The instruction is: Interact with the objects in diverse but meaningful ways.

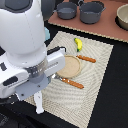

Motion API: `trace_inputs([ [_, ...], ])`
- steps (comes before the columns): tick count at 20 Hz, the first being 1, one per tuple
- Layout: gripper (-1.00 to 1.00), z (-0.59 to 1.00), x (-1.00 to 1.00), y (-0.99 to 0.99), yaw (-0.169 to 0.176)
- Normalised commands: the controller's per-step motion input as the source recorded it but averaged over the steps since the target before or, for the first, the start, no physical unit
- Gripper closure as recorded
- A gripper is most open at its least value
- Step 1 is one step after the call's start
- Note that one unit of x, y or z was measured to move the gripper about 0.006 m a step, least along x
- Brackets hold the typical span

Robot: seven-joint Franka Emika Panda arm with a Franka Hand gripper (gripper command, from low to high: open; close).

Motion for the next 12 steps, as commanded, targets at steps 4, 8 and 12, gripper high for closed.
trace_inputs([
  [4, -1.0, 0.62, -0.9, 0.51, -0.013],
  [8, -1.0, 0.09, -0.97, 0.4, 0.0],
  [12, -1.0, -0.02, -0.98, 0.55, 0.0],
])
